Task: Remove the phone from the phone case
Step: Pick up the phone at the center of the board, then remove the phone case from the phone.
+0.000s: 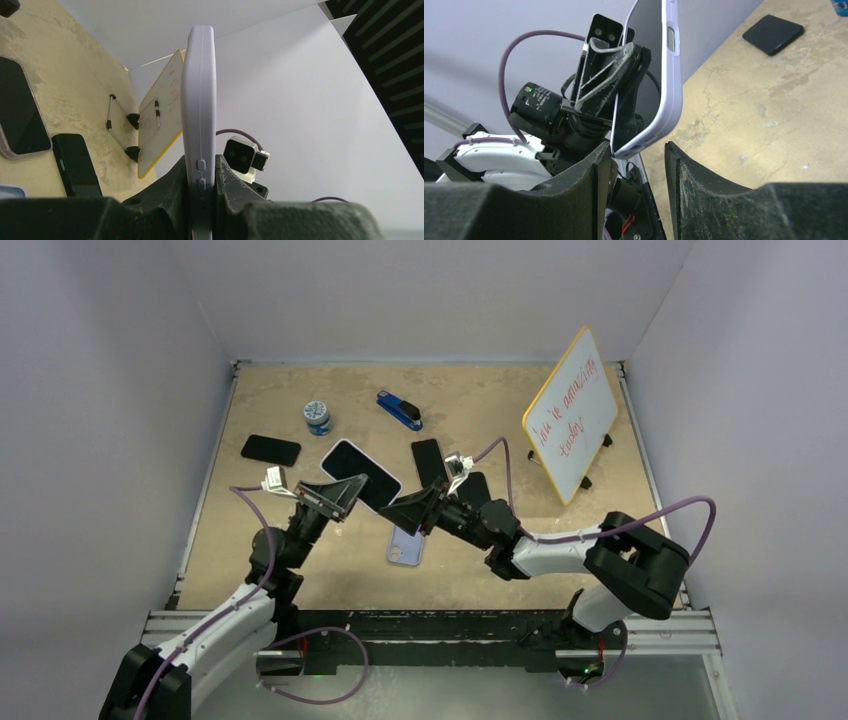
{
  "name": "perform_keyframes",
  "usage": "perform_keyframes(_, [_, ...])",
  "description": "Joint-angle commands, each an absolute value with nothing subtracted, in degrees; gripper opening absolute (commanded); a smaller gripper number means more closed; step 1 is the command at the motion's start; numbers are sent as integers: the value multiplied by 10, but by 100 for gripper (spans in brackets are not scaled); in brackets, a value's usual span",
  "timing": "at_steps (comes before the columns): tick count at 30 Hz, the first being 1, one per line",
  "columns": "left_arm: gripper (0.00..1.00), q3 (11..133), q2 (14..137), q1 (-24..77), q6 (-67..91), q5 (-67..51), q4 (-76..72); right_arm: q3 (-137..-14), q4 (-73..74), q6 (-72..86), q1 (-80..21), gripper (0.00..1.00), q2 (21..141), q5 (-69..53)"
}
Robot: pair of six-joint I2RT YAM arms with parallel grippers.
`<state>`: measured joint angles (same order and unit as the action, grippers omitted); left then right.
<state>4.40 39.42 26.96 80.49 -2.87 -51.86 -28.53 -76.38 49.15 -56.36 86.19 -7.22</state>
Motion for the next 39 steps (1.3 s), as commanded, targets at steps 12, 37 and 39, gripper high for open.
perform_keyframes(12, [0, 76, 401, 268, 841, -62, -604, -340, -855, 430, -566, 34, 902, -168])
perform_keyframes(37, [0, 136, 435, 266, 821, -218, -471, -308, -732, 89, -521, 3, 851, -264])
perform_keyframes(39, [0, 137, 431, 266, 805, -212, -474, -301, -747, 106, -521, 12, 849, -280])
